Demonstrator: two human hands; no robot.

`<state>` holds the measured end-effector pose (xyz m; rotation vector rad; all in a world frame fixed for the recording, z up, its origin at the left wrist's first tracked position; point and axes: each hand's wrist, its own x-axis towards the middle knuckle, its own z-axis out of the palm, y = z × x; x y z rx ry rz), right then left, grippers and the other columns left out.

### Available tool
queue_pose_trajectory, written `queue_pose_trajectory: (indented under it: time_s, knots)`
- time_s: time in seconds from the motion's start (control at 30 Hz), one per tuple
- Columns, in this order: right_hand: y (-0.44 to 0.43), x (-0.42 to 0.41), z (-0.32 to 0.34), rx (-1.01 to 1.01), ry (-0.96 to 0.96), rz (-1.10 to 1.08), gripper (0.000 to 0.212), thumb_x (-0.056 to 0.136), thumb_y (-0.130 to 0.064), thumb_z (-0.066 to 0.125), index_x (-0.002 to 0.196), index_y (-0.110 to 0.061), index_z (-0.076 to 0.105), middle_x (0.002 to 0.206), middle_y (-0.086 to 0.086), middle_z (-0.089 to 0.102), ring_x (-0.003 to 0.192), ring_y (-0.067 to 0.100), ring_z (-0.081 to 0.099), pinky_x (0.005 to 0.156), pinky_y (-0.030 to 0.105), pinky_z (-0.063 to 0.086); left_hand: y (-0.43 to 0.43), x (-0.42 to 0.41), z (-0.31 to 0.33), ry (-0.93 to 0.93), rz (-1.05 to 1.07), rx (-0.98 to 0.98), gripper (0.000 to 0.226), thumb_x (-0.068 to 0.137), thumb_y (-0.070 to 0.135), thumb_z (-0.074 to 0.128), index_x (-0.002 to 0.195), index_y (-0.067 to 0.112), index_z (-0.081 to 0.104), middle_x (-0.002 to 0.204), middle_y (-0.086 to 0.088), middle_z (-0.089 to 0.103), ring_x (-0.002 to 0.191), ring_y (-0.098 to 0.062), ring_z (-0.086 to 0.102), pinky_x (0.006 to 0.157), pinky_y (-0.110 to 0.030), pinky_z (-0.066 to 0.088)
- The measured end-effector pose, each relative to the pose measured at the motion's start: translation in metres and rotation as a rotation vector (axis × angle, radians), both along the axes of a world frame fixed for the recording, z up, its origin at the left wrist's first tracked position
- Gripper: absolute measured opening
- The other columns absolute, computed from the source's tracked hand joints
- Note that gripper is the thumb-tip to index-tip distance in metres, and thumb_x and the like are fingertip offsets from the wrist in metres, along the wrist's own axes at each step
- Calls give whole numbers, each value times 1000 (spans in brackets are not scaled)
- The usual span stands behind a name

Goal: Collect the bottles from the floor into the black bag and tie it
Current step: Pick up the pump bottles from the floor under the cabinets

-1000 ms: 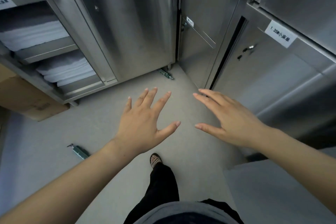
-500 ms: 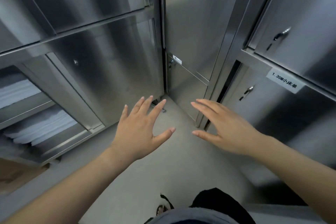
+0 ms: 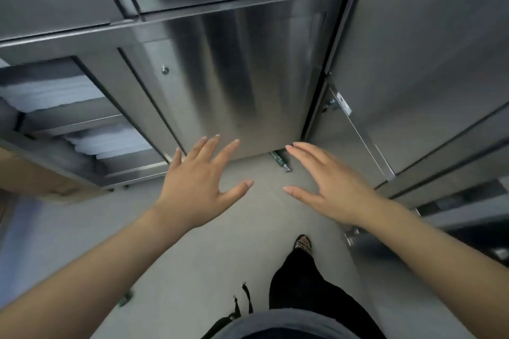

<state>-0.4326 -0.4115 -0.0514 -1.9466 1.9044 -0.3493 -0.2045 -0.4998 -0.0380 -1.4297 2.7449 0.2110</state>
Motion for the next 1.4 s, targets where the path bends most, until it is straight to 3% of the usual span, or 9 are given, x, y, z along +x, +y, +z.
queue_pose_trajectory:
  time_s: [0.37,0.53,0.77,1.0,1.23,1.4]
  knots:
    - [-151,-61,-53,67,-258,92,75,81,-63,42,144,-27,25,153,-5,26,139,13,24,112,38,29,-105,-65,-24,5,249,55,77,78,74,27,144,33,25,153,-3,28,142,-23,23,111,-51,22]
    - [-180,-67,-87,108,-258,66,73,83,-61,45,144,-26,25,153,-5,26,139,10,24,112,27,23,-141,-51,-55,-73,220,115,79,77,76,22,144,34,24,153,-3,29,141,-23,24,111,-49,23]
    - [-206,-70,-167,167,-206,-43,73,83,-60,43,143,-21,27,151,-2,29,138,14,27,111,34,29,-196,-58,-141,-105,64,235,76,80,75,25,144,34,23,154,-3,27,142,-23,22,114,-48,20]
    - [-250,-102,-326,266,-196,-191,72,84,-58,44,144,-21,27,152,0,28,137,18,29,111,39,29,-247,-95,-315,-103,-67,259,76,79,72,28,143,32,24,154,-4,26,142,-24,21,113,-50,23]
    - [-278,-145,-562,253,-165,-415,68,85,-54,51,142,-22,31,146,1,37,124,17,44,99,30,34,-279,-134,-557,-115,-166,265,75,79,73,27,143,34,23,153,-2,27,141,-22,23,113,-46,23]
    - [-298,-176,-721,194,-120,-384,65,85,-51,53,139,-17,37,141,8,43,126,23,43,99,31,36,-300,-175,-713,-79,-145,238,74,80,70,32,143,31,26,152,-5,31,138,-27,29,111,-48,27]
